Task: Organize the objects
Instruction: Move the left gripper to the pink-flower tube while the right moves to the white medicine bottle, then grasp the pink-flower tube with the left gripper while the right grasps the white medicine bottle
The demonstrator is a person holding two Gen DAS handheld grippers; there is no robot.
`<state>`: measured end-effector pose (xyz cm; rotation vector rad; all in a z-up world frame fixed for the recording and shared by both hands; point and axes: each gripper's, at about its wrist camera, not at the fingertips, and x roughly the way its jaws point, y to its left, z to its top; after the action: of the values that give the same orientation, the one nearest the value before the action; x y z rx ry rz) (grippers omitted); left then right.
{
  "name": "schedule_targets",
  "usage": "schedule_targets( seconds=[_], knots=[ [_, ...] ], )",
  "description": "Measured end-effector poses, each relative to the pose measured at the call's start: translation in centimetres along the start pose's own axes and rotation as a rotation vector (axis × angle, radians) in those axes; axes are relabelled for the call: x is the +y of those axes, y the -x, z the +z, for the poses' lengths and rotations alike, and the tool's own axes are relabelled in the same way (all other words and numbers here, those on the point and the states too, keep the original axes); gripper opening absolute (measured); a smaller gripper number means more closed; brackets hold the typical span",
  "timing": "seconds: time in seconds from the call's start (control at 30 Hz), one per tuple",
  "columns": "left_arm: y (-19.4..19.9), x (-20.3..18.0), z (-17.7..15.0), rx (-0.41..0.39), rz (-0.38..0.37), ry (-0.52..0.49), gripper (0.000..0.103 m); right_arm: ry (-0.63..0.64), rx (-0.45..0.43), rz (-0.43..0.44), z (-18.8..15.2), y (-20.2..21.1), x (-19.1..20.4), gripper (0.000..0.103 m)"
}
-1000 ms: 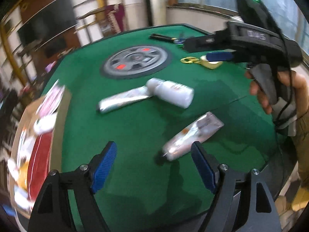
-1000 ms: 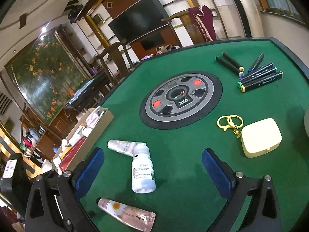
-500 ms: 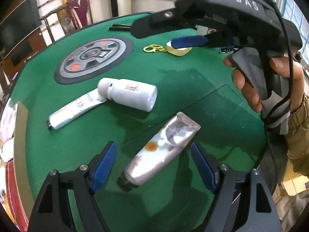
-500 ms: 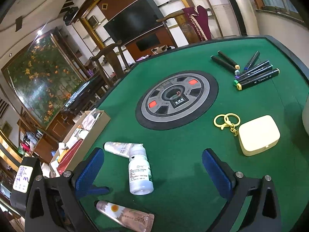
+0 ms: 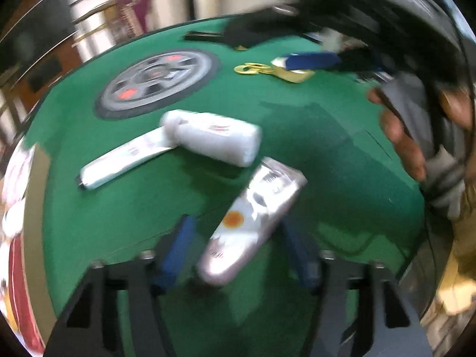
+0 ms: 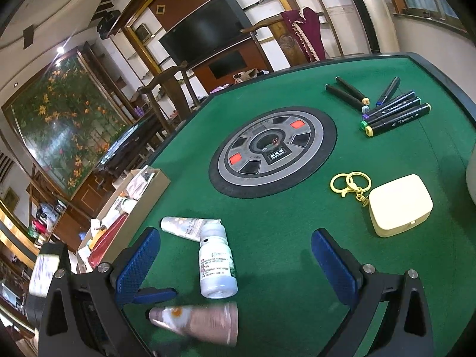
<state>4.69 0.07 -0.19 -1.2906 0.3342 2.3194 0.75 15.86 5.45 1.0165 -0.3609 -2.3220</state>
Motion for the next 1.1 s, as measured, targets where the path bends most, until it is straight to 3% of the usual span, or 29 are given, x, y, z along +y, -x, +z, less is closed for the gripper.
schedule_targets(
  seconds=[0.1, 0.23, 0.33, 0.43, 0.57, 0.67, 0.73, 0.83, 0.87, 1.0, 1.1],
  knots=[
    [0.4, 1.7, -0.2, 0.014, 0.009, 0.100, 0.047, 0.007, 0.005, -0.010, -0.1, -0.1, 0.0, 0.103],
    [1.2, 3.2, -1.4, 0.023, 0.063, 0.150, 0.046, 0.018, 0.023, -0.009, -0.3, -0.5, 0.2, 0.103],
    [1.8, 4.2, -2.3, 0.015, 0.075, 0.185, 0.046, 0.058, 0.050, -0.022, -0.6, -1.2, 0.9, 0.097],
    [1.9, 5.0, -2.6, 0.010, 0.075, 0.216, 0.046, 0.104, 0.093, -0.043, -1.1, -2.6, 2.2, 0.084],
    [1.7, 4.9, -2.2, 0.011, 0.072, 0.216, 0.047, 0.145, 0.137, -0.070, -1.3, -4.6, 3.7, 0.082],
    [1.4, 4.1, -1.9, 0.027, 0.091, 0.160, 0.056, 0.167, 0.177, -0.123, -1.2, -6.5, 4.4, 0.081],
    [1.0, 3.5, -1.4, 0.035, 0.104, 0.117, 0.062, 0.190, 0.212, -0.167, -1.5, -7.8, 4.6, 0.070],
    [0.6, 2.9, -0.9, 0.031, 0.106, 0.078, 0.062, 0.260, 0.211, -0.243, -1.8, -8.3, 5.1, 0.037],
    [0.5, 2.8, -0.7, 0.029, 0.100, 0.075, 0.062, 0.270, 0.208, -0.254, -1.8, -8.2, 5.1, 0.037],
    [0.5, 2.3, -0.5, 0.015, 0.078, 0.070, 0.033, 0.272, 0.196, -0.266, -1.8, -7.6, 4.6, 0.037],
    [0.7, 1.9, -0.7, 0.006, 0.090, 0.062, 0.030, 0.257, 0.181, -0.255, -1.7, -7.0, 4.4, 0.037]
  ],
)
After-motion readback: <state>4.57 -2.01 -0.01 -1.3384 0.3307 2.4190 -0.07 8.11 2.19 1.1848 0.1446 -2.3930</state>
